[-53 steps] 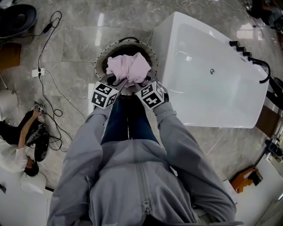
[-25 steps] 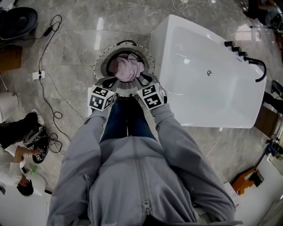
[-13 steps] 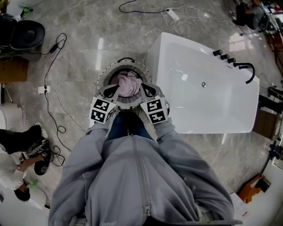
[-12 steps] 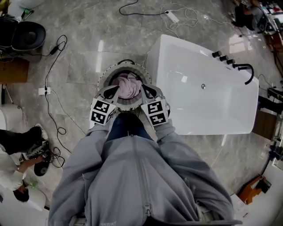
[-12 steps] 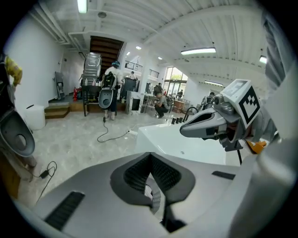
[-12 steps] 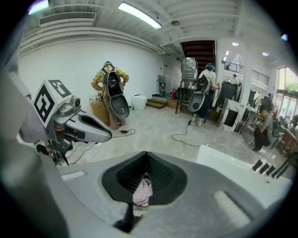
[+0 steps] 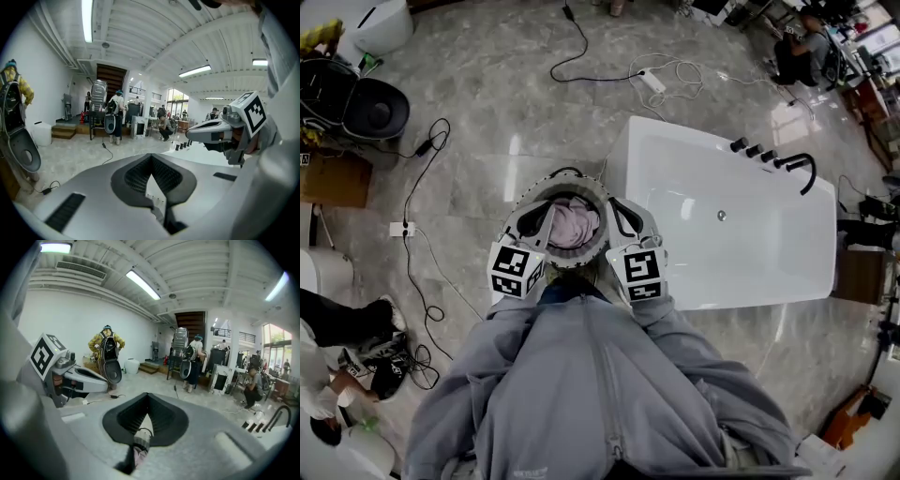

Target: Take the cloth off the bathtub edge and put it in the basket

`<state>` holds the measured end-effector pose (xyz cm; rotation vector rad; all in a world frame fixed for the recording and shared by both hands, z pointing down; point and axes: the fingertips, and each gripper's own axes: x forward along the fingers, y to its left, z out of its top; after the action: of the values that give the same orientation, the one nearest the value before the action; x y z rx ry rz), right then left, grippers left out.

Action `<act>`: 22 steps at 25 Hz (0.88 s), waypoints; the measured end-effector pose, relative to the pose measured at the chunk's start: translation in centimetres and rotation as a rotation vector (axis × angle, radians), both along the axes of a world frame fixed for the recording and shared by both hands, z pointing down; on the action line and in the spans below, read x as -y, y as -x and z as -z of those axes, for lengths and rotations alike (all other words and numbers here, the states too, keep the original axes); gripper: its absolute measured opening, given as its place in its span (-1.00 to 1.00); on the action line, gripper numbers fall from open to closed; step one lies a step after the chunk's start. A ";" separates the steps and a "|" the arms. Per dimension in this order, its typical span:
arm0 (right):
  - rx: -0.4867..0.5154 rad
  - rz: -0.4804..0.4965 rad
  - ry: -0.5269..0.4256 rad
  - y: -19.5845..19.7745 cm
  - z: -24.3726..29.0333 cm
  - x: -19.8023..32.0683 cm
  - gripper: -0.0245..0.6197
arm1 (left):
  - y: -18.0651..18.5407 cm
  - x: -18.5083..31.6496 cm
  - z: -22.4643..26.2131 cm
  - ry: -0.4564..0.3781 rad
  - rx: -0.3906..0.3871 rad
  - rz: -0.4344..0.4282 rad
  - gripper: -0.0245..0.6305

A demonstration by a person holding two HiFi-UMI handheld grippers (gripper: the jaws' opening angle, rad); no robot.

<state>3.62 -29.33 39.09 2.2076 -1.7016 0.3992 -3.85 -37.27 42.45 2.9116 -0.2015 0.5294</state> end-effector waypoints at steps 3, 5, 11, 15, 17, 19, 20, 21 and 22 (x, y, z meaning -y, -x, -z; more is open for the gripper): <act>-0.020 -0.037 -0.081 -0.4 3.6 -0.7 -0.91 | 0.2 -0.1 3.8 -0.029 -0.081 0.030 -0.91; -0.032 -0.056 -0.153 -0.4 6.0 -0.8 -0.91 | 0.4 -0.2 6.4 -0.059 -0.132 0.045 -0.91; -0.072 -0.119 -0.294 -1.0 10.8 -1.9 -0.91 | 0.7 -0.1 13.0 -0.146 -0.268 0.092 -0.91; -0.107 -0.126 -0.345 -0.6 12.9 -2.5 -0.91 | 1.1 -0.1 16.8 -0.205 -0.339 0.129 -0.91; -0.122 -0.110 -0.353 -0.2 13.4 -2.6 -0.91 | 1.3 -0.2 18.1 -0.222 -0.360 0.141 -0.91; -0.136 -0.087 -0.360 0.2 13.6 -2.5 -0.91 | 1.4 -0.4 18.8 -0.232 -0.373 0.146 -0.91; -0.141 -0.080 -0.362 0.4 13.7 -2.4 -0.91 | 1.4 -0.5 18.9 -0.234 -0.375 0.144 -0.91; -0.146 -0.075 -0.363 0.5 13.7 -2.4 -0.91 | 1.4 -0.6 18.9 -0.236 -0.375 0.141 -0.91; -0.150 -0.073 -0.364 0.6 13.7 -2.3 -0.91 | 1.3 -0.7 18.8 -0.236 -0.373 0.136 -0.91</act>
<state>3.03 -27.07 25.37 2.4829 -1.7257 -0.0678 -5.17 -36.58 23.61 3.1212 -0.4292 -0.0678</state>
